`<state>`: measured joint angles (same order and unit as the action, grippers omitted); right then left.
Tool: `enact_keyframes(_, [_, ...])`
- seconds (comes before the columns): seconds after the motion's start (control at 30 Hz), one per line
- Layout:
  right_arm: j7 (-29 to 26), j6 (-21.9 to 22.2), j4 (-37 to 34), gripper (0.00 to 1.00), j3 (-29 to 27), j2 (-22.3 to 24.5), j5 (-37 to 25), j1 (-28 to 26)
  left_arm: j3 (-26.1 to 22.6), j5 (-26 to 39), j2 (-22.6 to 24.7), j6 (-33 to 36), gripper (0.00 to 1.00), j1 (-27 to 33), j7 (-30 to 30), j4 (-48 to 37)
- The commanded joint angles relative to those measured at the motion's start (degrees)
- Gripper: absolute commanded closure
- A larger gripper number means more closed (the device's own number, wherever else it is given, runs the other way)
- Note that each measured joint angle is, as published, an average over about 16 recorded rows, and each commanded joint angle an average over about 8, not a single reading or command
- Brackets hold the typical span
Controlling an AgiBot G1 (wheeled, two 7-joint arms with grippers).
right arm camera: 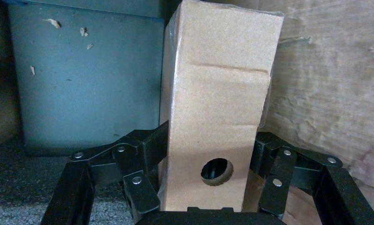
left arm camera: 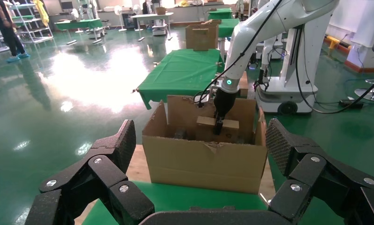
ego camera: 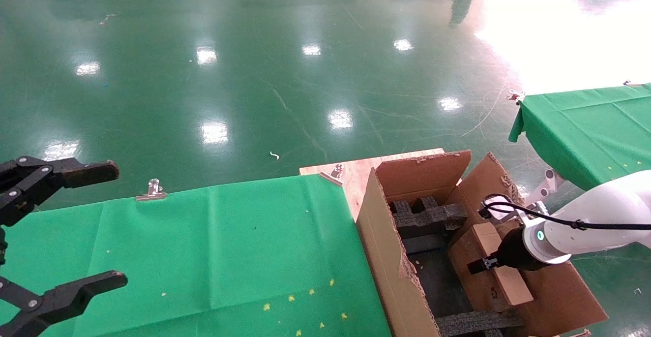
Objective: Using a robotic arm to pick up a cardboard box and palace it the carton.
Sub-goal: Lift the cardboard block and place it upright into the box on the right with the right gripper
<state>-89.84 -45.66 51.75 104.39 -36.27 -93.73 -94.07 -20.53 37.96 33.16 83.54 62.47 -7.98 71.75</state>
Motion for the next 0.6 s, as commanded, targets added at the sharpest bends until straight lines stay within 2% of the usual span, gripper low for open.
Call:
enact_keyframes(0.03, [0.89, 0.02, -1.00, 0.83, -0.13, -0.53, 0.66, 0.35, 0.00, 0.00, 0.00, 0.00, 0.00, 0.00, 0.00, 0.00])
enact_keyframes(0.23, [2.39, 0.22, -1.69, 0.08, -0.34, -1.14, 1.53, 0.82, 0.00, -0.01, -0.01, -0.01, 0.00, -0.01, 0.01, -0.01])
enact_keyframes(0.27, [2.35, 0.22, -1.67, 0.00, -0.35, -1.15, 1.58, 0.84, 0.00, -0.01, -0.01, -0.01, 0.00, -0.01, 0.01, -0.01])
enact_keyframes(0.6, [1.74, 0.02, -1.34, 0.00, -0.28, -0.89, 1.40, 0.71, 0.00, -0.01, 0.00, -0.01, 0.00, -0.01, 0.00, -0.01])
